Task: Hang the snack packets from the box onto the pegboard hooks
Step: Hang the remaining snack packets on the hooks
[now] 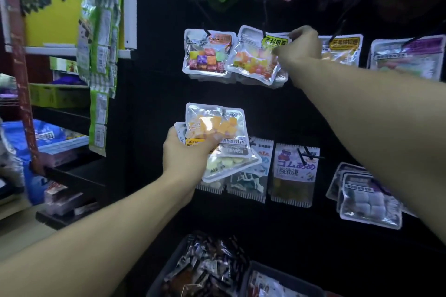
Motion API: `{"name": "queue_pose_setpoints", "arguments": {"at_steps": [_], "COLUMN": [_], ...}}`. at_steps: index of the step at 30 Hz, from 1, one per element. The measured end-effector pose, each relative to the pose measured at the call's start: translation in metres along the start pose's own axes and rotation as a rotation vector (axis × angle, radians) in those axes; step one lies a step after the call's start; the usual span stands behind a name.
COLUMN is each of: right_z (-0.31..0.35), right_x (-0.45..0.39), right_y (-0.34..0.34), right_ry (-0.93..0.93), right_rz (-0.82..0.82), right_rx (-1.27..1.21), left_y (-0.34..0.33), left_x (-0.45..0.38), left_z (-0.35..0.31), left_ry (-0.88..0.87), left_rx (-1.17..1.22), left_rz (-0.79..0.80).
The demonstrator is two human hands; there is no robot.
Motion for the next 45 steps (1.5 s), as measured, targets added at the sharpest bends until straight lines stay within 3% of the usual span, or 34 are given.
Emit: {"name": "queue_pose_setpoints", "arguments": {"at_steps": [8, 12, 15, 30, 37, 45], "right_z": [-0.014, -0.021, -0.036, -0.071, -0.084, -0.093], "right_x": [0.064, 0.121, 0.16, 0.201, 0.2, 0.197], "right_y": [0.027, 0.036, 0.043, 0.083, 0.097, 0.099], "right_ry": [0.141, 0.13, 0.091, -0.08, -0.118, -0.169], "right_rz": [0.194, 0.417, 0.49, 0.423, 0.384, 0.378], "right_rx": [0.153, 0.058, -0.002, -0.298, -0.311, -0.431], "left_y": [-0.029, -0.045, -0.057, -0.088, -0.082, -0.083], "left_x": [0.021, 0.036, 0.047, 0.081, 0.08, 0.077], "left_z": [-0.017, -0.024, -0.027, -0.031, -0.032, -0.025], "left_ry": [-0.004, 0.015, 0.0, -0.015, 0.112, 0.107], "left_rx": [-0.058, -0.075, -0.089, -0.072, -0.018, 0.007], "left_rz": [0.03, 0.061, 0.062, 0.184, 0.451, 0.344]}}
Point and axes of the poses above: each hand's wrist, its own x-axis away from the middle knuckle, its own y-axis out of the back of the hand, z = x × y, the point moved 2 cm from there along -x, towards the middle knuckle, and after that the axes turned 14 degrees about z, right-handed, at the moved point
